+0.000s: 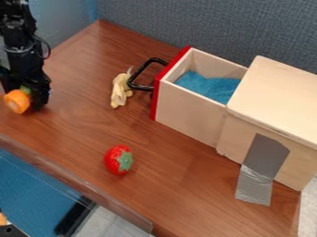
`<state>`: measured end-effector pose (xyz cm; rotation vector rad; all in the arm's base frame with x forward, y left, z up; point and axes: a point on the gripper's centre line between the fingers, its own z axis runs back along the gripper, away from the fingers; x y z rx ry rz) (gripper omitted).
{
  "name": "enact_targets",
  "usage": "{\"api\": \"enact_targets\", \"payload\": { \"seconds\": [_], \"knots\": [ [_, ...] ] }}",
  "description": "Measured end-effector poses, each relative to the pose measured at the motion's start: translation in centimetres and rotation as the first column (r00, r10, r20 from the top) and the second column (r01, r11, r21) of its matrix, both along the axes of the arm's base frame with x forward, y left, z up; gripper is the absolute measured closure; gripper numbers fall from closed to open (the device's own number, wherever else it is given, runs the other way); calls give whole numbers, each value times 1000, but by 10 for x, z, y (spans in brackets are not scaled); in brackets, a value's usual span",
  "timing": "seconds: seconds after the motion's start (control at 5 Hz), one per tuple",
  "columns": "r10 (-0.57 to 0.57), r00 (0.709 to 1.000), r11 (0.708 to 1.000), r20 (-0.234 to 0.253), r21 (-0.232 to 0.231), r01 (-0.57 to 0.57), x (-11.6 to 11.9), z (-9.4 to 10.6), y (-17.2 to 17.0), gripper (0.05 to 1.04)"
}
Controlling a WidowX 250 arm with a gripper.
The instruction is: Take the yellow object on the table and put it on the left
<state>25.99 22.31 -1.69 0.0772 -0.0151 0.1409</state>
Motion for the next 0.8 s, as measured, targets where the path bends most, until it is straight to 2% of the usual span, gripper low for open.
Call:
{"api": "enact_targets", "payload": {
  "seconds": [0.2, 0.4, 0.6, 0.8],
  "knots": [
    [-12, 1000, 1000, -11, -16, 12, 0, 6, 5, 79],
    [-25, 1000, 999, -9, -30, 25, -1, 30, 0, 83],
    [-48, 998, 999, 30, 9, 47, 2, 67, -3, 83],
    [-80, 997, 997, -5, -17, 80, 1, 80, -8, 83]
  ]
}}
